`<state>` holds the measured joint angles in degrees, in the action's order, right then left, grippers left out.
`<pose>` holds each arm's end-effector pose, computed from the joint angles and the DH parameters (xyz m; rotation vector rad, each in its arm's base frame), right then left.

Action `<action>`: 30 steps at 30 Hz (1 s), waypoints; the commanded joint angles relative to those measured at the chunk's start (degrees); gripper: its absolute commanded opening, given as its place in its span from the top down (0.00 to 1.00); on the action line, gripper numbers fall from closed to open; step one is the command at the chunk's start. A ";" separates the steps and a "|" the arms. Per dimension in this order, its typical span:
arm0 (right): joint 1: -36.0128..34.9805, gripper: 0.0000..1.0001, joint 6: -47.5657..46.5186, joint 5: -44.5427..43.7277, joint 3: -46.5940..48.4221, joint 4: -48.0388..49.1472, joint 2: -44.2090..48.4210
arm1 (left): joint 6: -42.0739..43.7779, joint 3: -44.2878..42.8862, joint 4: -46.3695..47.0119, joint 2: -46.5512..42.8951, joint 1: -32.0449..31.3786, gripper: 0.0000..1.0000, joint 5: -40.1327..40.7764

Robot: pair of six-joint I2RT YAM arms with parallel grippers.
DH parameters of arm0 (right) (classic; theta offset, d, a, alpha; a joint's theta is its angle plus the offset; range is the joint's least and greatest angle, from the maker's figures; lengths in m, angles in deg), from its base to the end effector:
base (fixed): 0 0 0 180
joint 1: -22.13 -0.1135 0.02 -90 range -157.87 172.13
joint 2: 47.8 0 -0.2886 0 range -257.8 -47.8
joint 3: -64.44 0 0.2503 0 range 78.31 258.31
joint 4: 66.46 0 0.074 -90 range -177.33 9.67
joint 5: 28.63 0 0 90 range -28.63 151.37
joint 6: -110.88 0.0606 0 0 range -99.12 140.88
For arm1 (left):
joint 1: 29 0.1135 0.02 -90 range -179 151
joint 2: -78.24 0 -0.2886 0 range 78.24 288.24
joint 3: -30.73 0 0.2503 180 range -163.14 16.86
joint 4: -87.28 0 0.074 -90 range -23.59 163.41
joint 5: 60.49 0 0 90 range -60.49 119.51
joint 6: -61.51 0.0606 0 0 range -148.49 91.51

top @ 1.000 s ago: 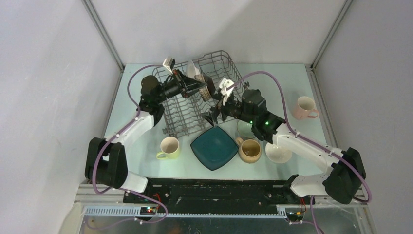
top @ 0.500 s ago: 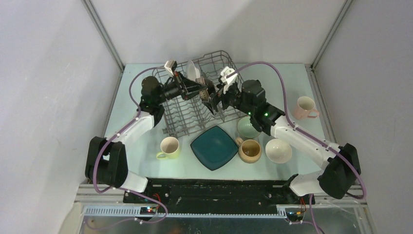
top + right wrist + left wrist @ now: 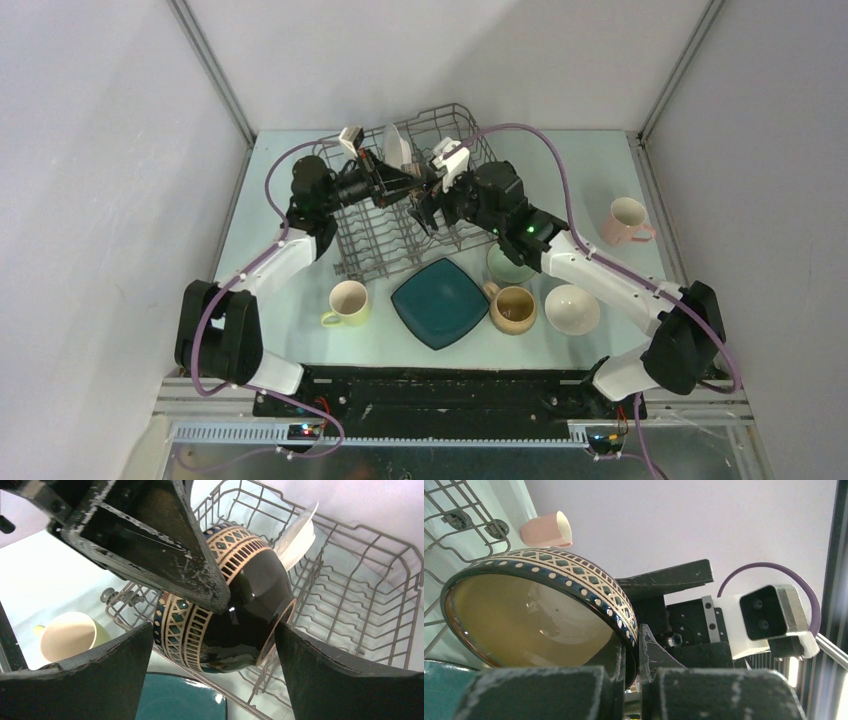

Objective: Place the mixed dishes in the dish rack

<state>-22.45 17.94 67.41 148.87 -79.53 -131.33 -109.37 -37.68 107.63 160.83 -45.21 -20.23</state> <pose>0.2583 0.2635 0.3759 -0.8053 1.6367 0.6128 0.3116 -0.1388 0.3505 -0.1638 1.8632 -1.8974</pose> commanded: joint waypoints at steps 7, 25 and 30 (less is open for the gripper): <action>-0.22 0.44 1.92 -2.09 2.80 -0.47 -0.43 | -1.33 -2.52 8.33 -1.55 -0.14 1.00 -0.05; 4.79 1.00 6.00 -0.39 2.75 0.43 -1.23 | 2.25 -2.58 6.18 1.69 -0.09 0.52 1.64; 7.44 1.00 7.56 0.39 2.77 -0.33 -2.26 | 2.83 -2.39 6.35 4.20 -0.05 0.45 2.36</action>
<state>-17.27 23.62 68.26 149.31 -82.90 -133.25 -108.34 -37.68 110.82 163.69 -45.21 -17.56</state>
